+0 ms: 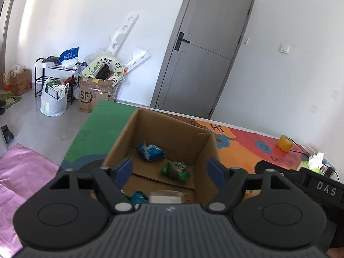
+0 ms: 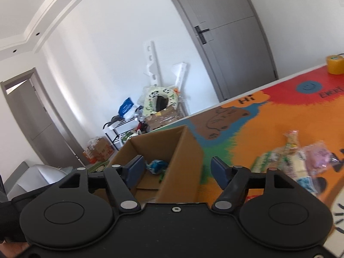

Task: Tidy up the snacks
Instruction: 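Move both grippers back from the box to the snack pile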

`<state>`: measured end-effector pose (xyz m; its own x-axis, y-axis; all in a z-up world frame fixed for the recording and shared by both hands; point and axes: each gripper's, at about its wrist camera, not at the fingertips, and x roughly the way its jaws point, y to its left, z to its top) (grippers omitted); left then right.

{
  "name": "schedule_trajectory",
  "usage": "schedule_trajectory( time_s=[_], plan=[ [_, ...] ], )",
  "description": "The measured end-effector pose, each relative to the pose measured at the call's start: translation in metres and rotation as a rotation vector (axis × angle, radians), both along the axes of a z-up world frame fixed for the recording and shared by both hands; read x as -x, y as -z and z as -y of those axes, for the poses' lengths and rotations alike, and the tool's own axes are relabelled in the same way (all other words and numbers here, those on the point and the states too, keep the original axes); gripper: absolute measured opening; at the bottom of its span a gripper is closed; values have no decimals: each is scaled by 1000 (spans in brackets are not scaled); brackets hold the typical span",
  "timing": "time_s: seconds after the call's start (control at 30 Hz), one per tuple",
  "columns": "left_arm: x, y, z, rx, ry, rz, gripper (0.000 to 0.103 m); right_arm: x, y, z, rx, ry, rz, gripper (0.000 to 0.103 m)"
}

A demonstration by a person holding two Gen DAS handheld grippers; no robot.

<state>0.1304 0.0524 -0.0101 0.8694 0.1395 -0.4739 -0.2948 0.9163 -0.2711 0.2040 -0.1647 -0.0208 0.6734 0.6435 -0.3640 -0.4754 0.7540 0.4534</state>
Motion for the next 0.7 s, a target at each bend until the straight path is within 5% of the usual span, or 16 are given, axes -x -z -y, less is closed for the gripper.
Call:
schedule_trajectory(
  time_s=[0.7],
  plan=[
    [-3,-4,84,-56,127,24,88,17,8,96,-15,159,5,96]
  ],
)
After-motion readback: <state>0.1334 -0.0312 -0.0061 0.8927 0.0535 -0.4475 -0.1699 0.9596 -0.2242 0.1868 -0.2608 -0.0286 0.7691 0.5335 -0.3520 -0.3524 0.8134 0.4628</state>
